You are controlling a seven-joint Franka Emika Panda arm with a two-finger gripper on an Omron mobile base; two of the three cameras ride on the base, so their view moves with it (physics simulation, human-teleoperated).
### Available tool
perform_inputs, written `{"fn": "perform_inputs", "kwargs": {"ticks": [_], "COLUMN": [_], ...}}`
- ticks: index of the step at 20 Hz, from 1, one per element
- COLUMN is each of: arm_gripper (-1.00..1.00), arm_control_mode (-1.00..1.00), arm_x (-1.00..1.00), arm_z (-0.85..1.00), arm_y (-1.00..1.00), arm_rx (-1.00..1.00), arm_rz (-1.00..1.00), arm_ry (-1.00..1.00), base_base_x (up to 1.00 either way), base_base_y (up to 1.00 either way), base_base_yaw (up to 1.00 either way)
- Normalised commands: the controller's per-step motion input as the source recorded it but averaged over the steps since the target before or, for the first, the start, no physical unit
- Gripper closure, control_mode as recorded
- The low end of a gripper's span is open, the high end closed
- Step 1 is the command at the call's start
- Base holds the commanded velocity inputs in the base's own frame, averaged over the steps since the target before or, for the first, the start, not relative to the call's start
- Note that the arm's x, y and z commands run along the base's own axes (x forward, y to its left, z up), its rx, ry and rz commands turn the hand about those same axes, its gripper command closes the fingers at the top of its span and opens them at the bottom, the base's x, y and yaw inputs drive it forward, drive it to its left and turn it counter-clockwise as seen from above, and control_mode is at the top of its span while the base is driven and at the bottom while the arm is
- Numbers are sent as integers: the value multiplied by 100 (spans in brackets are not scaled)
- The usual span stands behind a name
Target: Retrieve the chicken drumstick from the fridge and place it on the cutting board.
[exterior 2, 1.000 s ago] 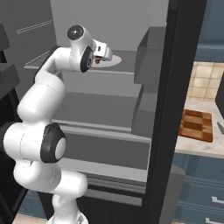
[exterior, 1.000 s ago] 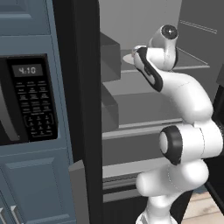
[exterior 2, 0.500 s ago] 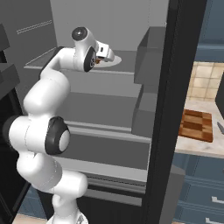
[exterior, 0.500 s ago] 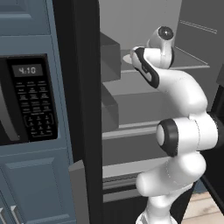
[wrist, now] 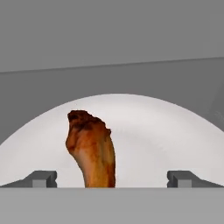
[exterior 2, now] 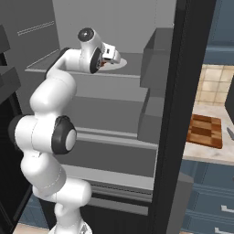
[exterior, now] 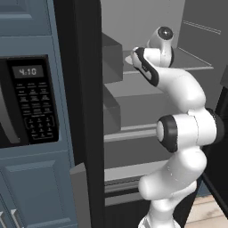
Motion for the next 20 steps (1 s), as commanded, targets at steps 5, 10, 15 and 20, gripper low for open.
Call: {"fn": "perform_inputs", "kwargs": {"ticks": [5,10,15,20], "arm_gripper": [-100,-100,-100,-100], "arm_control_mode": [-100,-100,-100,-100], "arm_x": [7,5,1,0], "arm_z": [-8,-11,-19,-4], "arm_y": [2,3,2,2], "arm_rx": [0,0,0,0], "arm_rz": [0,0,0,1], "arm_ry": [5,4,5,0], "base_base_x": [0,0,0,0], "base_base_y": [0,0,0,0], "base_base_yaw": [0,0,0,0]}}
